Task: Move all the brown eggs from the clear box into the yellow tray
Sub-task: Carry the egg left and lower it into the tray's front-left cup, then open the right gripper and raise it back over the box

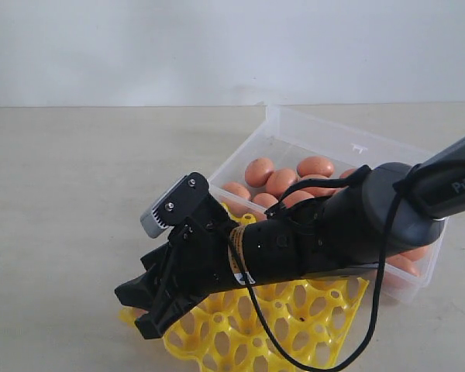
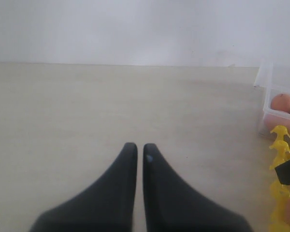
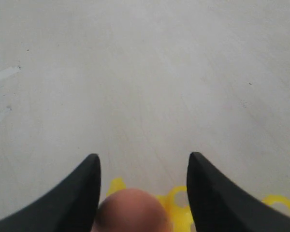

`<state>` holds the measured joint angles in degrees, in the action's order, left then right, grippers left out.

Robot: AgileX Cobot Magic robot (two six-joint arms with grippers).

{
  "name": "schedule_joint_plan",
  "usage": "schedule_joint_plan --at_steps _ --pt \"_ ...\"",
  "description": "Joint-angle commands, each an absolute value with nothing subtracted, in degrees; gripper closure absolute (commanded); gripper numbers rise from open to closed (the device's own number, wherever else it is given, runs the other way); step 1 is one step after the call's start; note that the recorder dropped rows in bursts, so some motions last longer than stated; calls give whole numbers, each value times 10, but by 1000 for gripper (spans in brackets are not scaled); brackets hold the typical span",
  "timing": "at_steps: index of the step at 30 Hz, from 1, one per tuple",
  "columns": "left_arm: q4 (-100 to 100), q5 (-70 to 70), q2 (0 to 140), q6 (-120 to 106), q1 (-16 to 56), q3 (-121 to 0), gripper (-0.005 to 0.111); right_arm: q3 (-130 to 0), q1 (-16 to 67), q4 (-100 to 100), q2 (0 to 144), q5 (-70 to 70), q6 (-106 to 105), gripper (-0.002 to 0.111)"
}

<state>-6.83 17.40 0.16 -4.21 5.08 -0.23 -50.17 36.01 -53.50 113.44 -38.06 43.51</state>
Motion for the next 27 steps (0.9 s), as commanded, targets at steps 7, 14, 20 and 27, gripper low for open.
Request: schedule_joint_plan --at_steps 7,14,20,27 --pt "-67 163 0 -45 54 0 102 -504 361 -535 1132 -382 433 60" --pt "-67 163 0 -45 54 0 102 -504 360 -510 1125 -386 433 60" --pt "-67 163 0 -45 54 0 102 -504 359 -508 1059 -360 421 60" --pt "-67 163 0 -45 54 0 102 -504 359 -508 918 -113 300 60"
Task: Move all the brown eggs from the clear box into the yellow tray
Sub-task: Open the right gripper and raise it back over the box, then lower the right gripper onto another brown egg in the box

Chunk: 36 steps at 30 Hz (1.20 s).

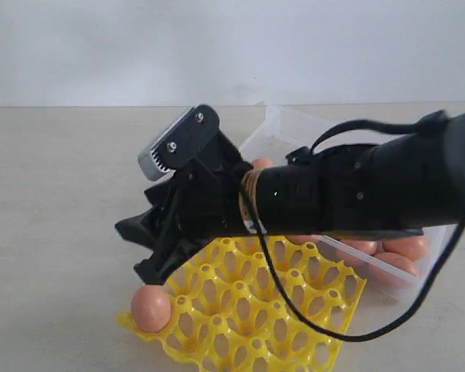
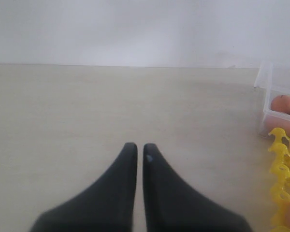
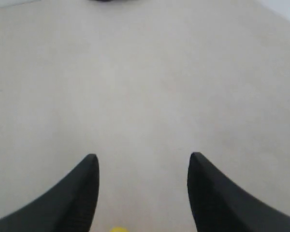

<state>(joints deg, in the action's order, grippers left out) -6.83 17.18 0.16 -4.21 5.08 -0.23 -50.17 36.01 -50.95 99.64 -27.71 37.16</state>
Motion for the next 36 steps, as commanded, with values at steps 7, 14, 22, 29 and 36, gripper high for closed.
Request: schedule_joint_plan --at_steps 7,14,22,29,36 --pt "-67 163 0 -45 54 0 102 -535 345 -558 844 347 263 60" --pt "-67 163 0 -45 54 0 102 -633 195 -404 865 478 215 60" --pt "-67 163 0 -45 54 0 102 -849 10 105 1011 700 -128 60" --pt "-67 163 0 -45 54 0 102 -845 27 144 1053 700 -252 60" --pt "-67 163 0 -45 54 0 102 -845 46 48 1080 700 -333 60"
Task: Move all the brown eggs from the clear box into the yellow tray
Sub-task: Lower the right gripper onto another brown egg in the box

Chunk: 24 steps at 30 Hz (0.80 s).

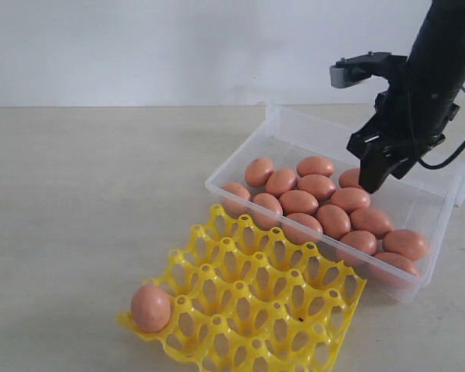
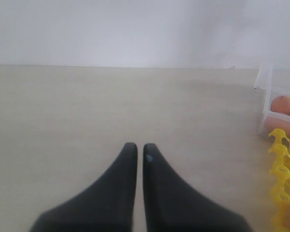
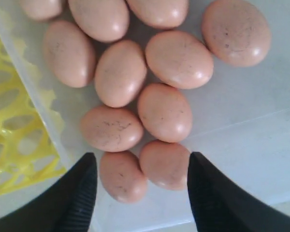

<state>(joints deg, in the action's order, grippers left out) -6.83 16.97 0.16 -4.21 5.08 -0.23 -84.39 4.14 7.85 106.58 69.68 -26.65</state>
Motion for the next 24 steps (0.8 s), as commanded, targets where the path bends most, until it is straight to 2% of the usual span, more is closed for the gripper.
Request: schedule_joint_plan --at_steps 1,10,24 --pt "-67 163 0 -45 54 0 102 -845 46 48 1085 700 -355 60" --pt "-67 163 0 -45 54 0 102 -845 46 105 1133 671 -546 60" --pt "-67 163 0 -45 54 0 102 -845 45 93 1161 621 -559 60"
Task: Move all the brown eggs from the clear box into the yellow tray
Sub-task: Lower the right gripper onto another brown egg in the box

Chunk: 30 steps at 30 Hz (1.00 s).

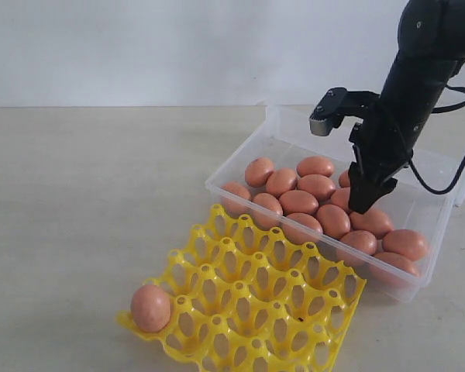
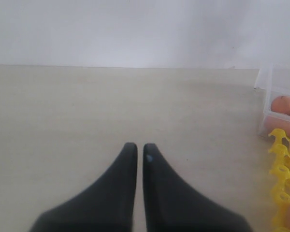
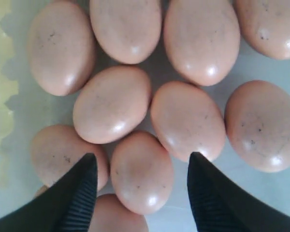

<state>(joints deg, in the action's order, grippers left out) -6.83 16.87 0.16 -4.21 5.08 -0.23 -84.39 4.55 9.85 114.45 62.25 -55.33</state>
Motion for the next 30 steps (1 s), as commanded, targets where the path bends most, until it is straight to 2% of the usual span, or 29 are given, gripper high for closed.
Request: schedule_joint_plan --at_steps 1,15,16,18,19,20,30 --pt "-67 163 0 -45 54 0 102 -845 45 86 1166 621 -559 60" --pt "-67 163 0 -45 54 0 102 -845 45 72 1213 601 -553 61" --pt "-67 163 0 -45 54 0 102 -845 45 73 1213 601 -549 66" --pt "-67 163 0 -45 54 0 102 -845 45 74 1213 601 -514 88" --pt "-67 163 0 -45 54 0 102 -845 45 74 1213 602 -496 105" --pt "-67 163 0 -45 54 0 102 -845 45 74 1213 603 -482 108" --pt "-67 163 0 -45 54 0 102 -845 45 74 1212 613 -403 108"
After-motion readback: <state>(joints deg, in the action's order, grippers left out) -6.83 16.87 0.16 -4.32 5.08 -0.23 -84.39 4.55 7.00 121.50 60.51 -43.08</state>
